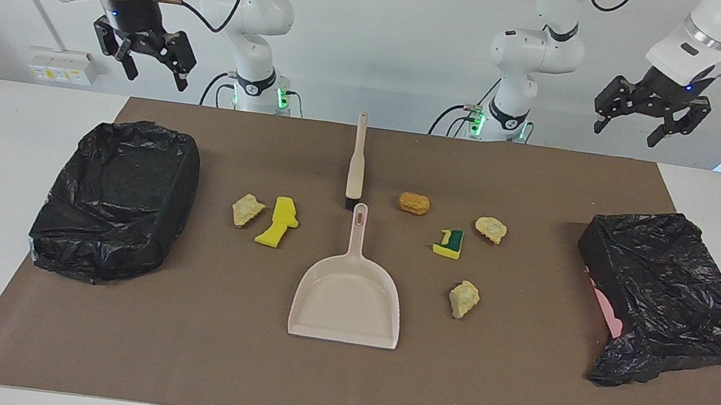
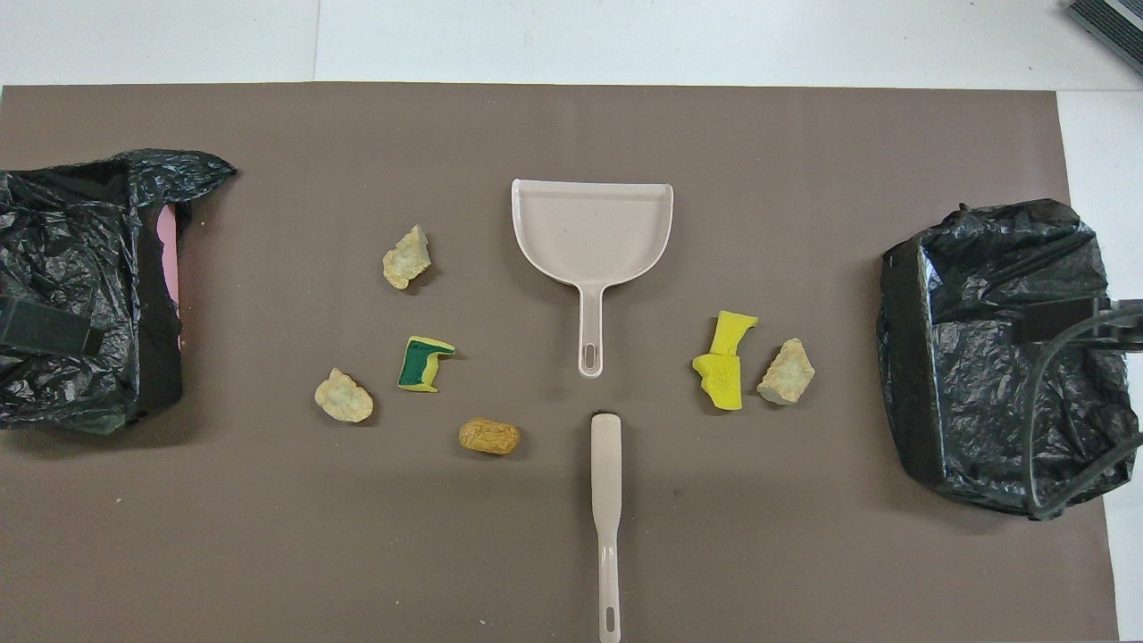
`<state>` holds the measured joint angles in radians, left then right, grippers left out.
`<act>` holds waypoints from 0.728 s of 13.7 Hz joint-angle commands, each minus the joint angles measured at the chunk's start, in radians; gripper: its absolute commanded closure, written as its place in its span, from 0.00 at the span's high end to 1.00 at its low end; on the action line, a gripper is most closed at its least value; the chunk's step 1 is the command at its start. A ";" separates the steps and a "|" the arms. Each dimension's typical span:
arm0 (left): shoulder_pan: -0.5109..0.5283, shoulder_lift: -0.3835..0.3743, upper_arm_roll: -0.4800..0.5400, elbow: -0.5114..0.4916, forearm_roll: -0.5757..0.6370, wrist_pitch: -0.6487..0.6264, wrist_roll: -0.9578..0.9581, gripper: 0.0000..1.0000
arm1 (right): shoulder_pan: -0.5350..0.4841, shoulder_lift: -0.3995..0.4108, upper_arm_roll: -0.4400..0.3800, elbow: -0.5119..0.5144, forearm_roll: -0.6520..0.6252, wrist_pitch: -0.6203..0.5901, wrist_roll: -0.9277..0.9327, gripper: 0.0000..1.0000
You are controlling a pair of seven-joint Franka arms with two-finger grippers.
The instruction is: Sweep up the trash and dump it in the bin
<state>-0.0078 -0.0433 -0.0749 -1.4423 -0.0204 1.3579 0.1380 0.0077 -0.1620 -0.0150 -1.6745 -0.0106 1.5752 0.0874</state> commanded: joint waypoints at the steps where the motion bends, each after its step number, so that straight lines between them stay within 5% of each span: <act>1: 0.002 -0.006 0.000 0.003 0.007 -0.014 0.000 1.00 | -0.005 -0.001 0.006 -0.004 0.001 0.003 -0.023 1.00; 10: -0.004 -0.018 -0.005 -0.016 -0.001 -0.006 -0.008 1.00 | -0.017 0.001 0.003 0.001 0.001 -0.006 -0.021 1.00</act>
<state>-0.0085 -0.0437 -0.0798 -1.4431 -0.0204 1.3579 0.1380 0.0028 -0.1620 -0.0180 -1.6752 -0.0104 1.5738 0.0873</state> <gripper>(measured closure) 0.000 0.000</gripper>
